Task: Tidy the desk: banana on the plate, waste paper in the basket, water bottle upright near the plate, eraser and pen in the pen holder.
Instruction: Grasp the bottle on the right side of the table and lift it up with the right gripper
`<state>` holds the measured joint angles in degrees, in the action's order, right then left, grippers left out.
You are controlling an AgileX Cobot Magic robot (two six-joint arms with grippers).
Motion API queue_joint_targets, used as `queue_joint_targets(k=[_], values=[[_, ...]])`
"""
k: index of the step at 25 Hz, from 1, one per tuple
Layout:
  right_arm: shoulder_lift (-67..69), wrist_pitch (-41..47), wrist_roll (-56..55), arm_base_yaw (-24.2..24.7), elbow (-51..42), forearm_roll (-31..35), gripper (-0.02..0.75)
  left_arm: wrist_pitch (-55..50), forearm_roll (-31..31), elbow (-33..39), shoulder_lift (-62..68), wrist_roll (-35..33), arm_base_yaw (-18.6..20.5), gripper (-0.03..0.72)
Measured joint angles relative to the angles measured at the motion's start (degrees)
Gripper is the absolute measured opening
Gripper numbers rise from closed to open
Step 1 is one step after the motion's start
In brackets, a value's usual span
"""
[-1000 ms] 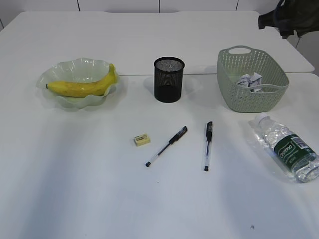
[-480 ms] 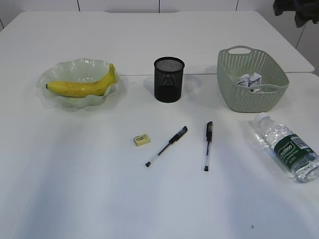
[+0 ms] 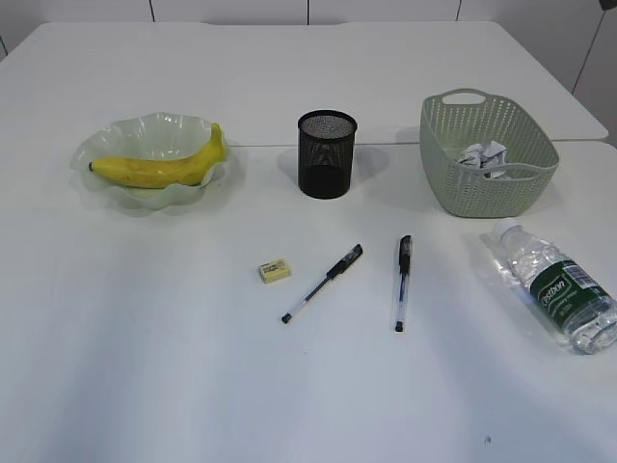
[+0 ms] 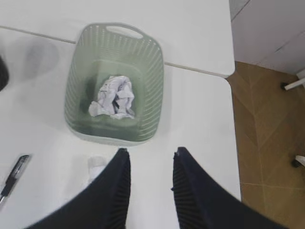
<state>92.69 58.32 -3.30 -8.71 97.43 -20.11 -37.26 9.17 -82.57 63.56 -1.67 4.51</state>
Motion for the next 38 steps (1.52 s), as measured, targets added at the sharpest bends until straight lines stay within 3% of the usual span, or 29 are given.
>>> queue_joint_targets(k=[7,10,21,33,38], values=[[-6.6,5.5,10.1,0.0,0.0,11.8,0.235,0.0,-0.3,0.0,0.0,0.0,0.0,0.317],[-8.7,9.2,11.7,0.0,0.0,13.6,0.235,0.0,-0.3,0.0,0.0,0.0,0.0,0.317],[-10.7,13.5,13.1,0.0,-1.5,14.1,0.235,0.0,-0.7,0.0,0.0,0.0,0.0,0.317],[-13.9,11.7,13.1,0.0,-20.0,11.8,0.235,-0.7,-1.0,0.0,0.0,0.0,0.0,0.317],[-13.0,7.0,13.2,0.0,-22.0,11.8,0.234,-1.3,-1.8,0.0,0.0,0.0,0.0,0.317]])
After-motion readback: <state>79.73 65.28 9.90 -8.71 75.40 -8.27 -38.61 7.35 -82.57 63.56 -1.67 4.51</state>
